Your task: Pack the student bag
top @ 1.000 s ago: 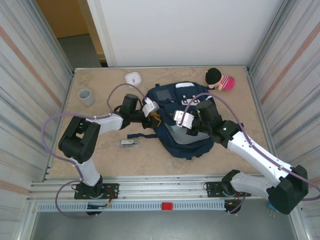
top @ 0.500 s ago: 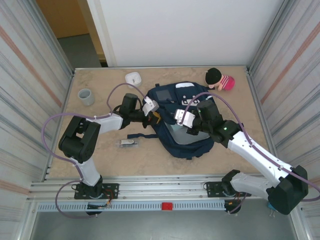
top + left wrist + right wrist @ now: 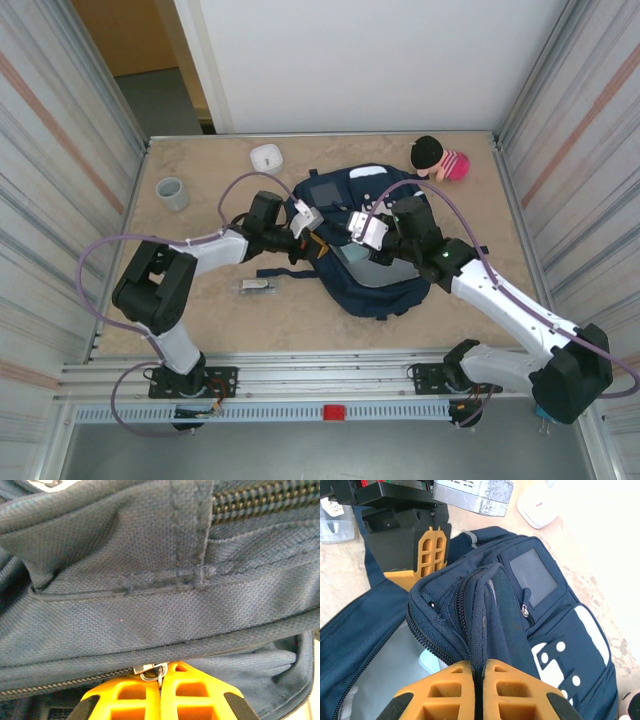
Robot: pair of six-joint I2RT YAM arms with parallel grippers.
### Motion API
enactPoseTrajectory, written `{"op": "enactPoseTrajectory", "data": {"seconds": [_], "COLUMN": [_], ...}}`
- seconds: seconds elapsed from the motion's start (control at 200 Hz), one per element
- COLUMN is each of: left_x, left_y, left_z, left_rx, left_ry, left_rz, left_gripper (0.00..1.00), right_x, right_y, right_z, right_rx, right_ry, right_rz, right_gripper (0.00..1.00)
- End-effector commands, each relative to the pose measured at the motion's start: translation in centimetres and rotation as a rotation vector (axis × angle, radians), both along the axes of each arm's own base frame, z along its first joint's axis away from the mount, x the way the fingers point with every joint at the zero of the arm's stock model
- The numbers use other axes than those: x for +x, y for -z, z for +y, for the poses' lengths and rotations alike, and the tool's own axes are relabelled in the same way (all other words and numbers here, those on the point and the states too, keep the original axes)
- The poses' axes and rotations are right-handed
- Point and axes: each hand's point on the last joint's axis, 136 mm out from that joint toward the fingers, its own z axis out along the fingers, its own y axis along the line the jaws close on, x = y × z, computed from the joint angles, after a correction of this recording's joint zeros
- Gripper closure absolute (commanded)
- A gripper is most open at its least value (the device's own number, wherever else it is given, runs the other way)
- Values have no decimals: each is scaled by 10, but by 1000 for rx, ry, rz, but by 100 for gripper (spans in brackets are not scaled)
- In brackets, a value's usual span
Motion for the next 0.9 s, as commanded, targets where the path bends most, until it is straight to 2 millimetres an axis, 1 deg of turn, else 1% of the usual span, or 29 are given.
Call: {"op": "enactPoseTrajectory", "data": {"seconds": [0.0, 0.085, 0.19, 0.281, 0.331, 0.381, 0.441, 0.481, 0.506, 0.536, 0.561, 0.601, 0.641, 0.651, 0.712, 0.772, 0.812, 0.897], "left_x": [-33, -49, -59, -59, -57, -51, -47, -46, -46, -45, -45, -44, -43, -43, -43, -43, -43, -46], "left_y": [-26, -38, -49, -58, -56, -50, -45, -43, -41, -39, -38, -34, -30, -29, -24, -23, -23, -27], "left_z": [-16, -24, -28, -27, -26, -23, -21, -20, -20, -19, -19, -17, -15, -15, -13, -12, -12, -14], "left_rx": [-56, -86, -138, -182, -175, -132, -95, -81, -75, -69, -64, -50, -37, -36, -25, -22, -25, -37], "left_ry": [76, 115, 120, 91, 62, 13, -16, -27, -33, -39, -43, -57, -71, -74, -84, -88, -85, -77], "left_rz": [31, 41, 54, 51, 44, 43, 43, 46, 45, 47, 49, 52, 55, 55, 55, 58, 63, 80], "left_gripper": [97, 97, 96, 96, 96, 97, 97, 97, 97, 97, 97, 97, 97, 97, 97, 98, 97, 98], "right_x": [12, 11, 10, 10, 9, 8, 7, 4, 1, -4, -7, -10, -13, -13, -13, -18, -23, -33], "right_y": [-15, -7, 12, 23, 27, 30, 28, 25, 22, 18, 13, 5, 1, -1, -7, -6, -6, -2], "right_z": [10, 15, 16, 15, 15, 15, 15, 15, 17, 18, 19, 21, 20, 19, 12, 3, -2, -9], "right_rx": [105, 101, 69, 57, 54, 62, 94, 137, 174, 216, 251, 300, 332, 352, 420, 492, 538, 649], "right_ry": [15, 4, -21, -21, -22, -14, 4, 21, 27, 34, 56, 104, 157, 195, 329, 491, 577, 750], "right_rz": [-50, -32, -18, 15, 36, 57, 87, 141, 200, 280, 340, 425, 493, 523, 616, 735, 811, 968], "right_gripper": [100, 100, 100, 100, 100, 100, 100, 91, 82, 73, 68, 57, 51, 48, 39, 33, 31, 29]}}
